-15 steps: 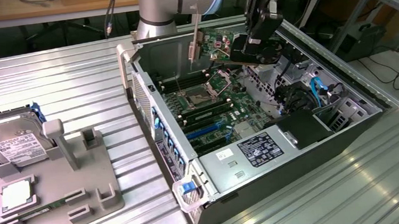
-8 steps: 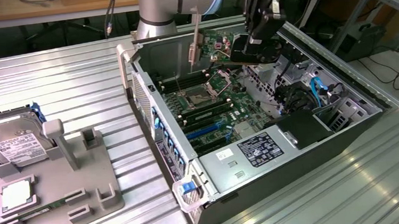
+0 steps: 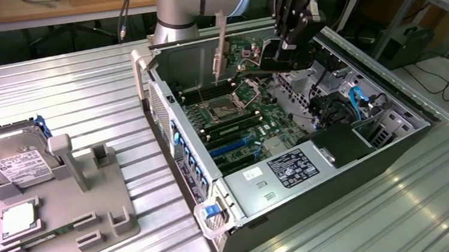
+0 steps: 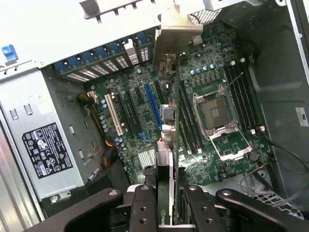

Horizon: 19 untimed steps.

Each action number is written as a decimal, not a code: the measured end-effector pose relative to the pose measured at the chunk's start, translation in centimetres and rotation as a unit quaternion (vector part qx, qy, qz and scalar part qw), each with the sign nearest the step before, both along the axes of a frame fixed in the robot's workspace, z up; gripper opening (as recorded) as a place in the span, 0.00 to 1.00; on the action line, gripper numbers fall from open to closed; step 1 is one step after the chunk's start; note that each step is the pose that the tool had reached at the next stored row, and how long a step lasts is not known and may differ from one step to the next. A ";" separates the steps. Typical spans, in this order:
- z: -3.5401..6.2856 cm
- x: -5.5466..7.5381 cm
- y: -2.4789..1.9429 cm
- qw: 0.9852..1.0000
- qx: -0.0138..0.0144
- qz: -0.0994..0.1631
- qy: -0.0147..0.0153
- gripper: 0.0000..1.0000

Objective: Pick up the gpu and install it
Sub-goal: 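Insert the gpu into the slot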

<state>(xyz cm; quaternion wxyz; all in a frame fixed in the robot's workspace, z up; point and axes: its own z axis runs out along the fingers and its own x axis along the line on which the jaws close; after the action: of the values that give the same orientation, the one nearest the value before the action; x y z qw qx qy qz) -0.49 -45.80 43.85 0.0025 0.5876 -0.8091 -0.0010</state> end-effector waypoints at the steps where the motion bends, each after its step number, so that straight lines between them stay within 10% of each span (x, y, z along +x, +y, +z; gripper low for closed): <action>1: 0.00 0.0 0.00 1.000 0.000 0.005 0.000 0.27; 19: 0.00 0.0 0.00 0.995 0.000 0.096 0.000 0.27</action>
<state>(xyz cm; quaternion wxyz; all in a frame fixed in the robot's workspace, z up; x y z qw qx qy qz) -0.50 -45.80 43.85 0.0026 0.6624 -0.7491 -0.0008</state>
